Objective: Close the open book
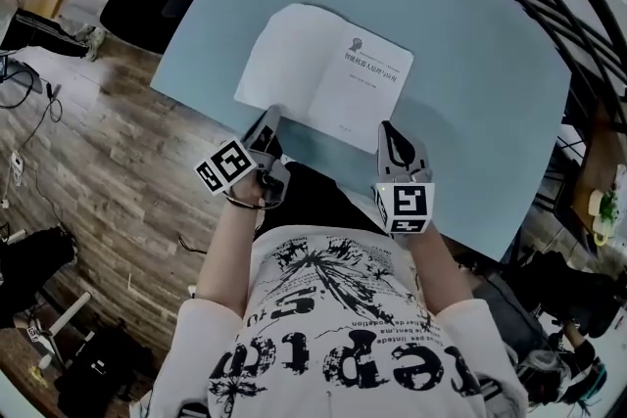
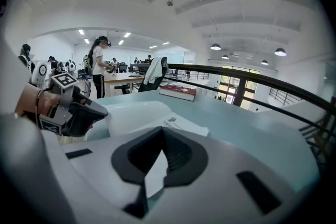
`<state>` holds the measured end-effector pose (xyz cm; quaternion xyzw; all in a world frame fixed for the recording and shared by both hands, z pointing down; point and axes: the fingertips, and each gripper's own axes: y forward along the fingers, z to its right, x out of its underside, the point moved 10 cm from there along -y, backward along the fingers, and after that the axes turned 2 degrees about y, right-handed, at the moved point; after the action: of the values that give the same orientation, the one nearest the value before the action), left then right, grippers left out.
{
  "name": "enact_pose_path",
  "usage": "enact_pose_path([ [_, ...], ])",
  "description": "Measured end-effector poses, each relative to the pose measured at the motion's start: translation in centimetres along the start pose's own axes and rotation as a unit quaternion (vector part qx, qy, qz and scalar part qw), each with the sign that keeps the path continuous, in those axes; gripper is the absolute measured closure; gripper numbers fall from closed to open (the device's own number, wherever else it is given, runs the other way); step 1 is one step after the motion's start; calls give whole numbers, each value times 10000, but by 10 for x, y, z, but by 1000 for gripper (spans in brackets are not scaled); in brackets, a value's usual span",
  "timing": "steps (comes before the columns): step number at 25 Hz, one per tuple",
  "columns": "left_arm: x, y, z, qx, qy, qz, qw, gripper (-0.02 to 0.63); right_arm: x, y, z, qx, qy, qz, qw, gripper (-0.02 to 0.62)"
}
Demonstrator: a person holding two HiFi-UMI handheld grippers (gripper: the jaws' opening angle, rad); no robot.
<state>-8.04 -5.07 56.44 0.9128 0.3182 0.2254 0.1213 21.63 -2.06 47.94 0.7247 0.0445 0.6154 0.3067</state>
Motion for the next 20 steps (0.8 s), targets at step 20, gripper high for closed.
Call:
enact_pose_path([
  [20,57,18,74,455,3438,-1448,9267,583,8,-55,45,587,761,547,9939,584],
])
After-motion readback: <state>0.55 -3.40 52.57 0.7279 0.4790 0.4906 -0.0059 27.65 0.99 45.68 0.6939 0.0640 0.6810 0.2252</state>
